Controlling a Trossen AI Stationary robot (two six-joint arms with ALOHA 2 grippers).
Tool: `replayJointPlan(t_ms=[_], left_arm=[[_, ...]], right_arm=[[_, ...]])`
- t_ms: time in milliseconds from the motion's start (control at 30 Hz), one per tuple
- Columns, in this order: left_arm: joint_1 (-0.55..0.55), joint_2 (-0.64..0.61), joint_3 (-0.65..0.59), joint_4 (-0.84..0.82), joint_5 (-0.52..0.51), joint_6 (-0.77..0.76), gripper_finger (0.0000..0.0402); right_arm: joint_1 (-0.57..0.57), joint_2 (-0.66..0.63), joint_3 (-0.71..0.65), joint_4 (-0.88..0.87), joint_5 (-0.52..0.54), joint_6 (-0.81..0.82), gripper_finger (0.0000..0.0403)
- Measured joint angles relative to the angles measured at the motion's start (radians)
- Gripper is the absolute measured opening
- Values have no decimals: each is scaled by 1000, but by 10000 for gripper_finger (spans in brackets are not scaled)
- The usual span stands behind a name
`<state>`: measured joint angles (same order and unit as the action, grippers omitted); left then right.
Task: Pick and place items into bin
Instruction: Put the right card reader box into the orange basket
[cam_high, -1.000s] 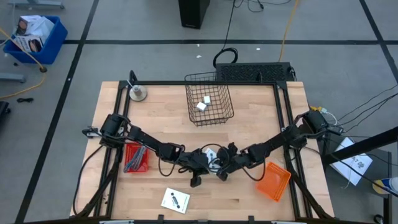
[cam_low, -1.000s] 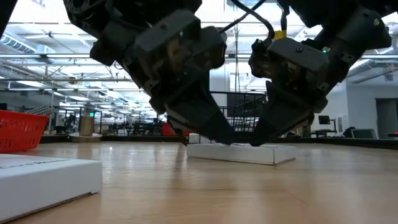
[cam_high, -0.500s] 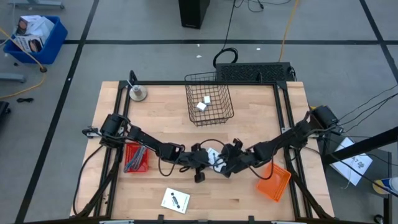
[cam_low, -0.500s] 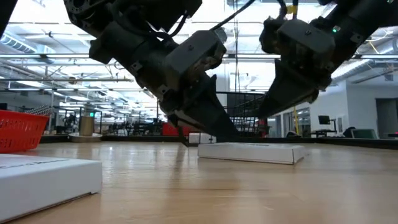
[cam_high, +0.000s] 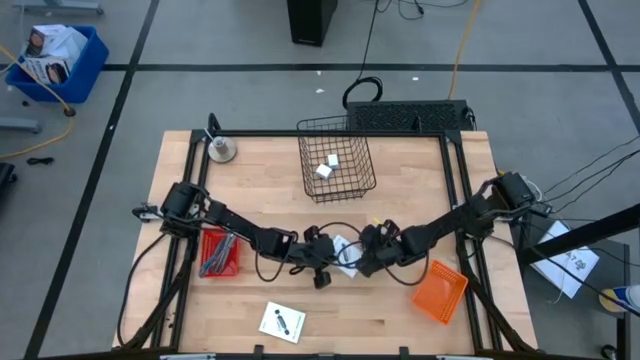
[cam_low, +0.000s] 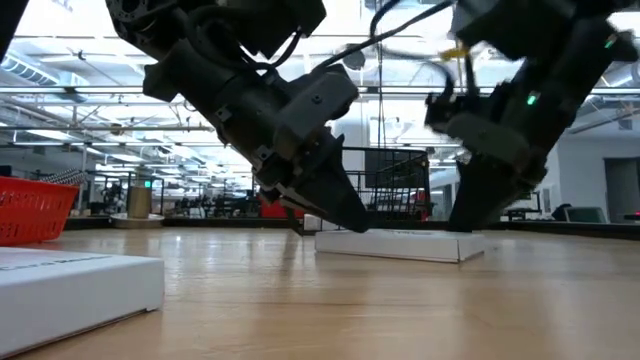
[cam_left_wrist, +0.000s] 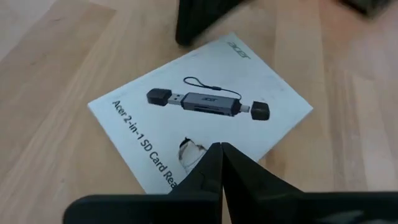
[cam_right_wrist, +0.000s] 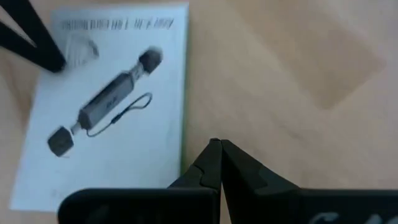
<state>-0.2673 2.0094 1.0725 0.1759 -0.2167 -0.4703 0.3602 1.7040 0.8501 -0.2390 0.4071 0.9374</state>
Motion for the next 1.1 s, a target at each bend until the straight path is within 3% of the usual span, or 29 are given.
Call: replayJointPlan(t_ms=[200, 367, 567, 767, 833, 967, 1100], left_arm=[[0, 12, 1, -22, -4, -7, 4], [-1, 42, 1, -8, -1, -11, 10], [-6, 49, 2, -10, 14, -13, 6], [-10, 49, 0, -20, -10, -9, 9], [-6, 50, 0, -14, -50, -9, 4], [-2, 55, 0, 11, -58, -10, 13], [0, 55, 0, 17, -50, -10, 14]], right_arm=[[-24, 51, 2, 111, -62, -54, 0], [-14, 29, -5, 192, -81, -105, 0], [12, 7, -6, 245, -179, -136, 0], [34, 7, -6, 306, -178, -188, 0], [43, 7, -5, 393, -177, -218, 0], [41, -8, -17, 626, -74, -276, 0], [41, 4, -35, 614, -114, -272, 0]])
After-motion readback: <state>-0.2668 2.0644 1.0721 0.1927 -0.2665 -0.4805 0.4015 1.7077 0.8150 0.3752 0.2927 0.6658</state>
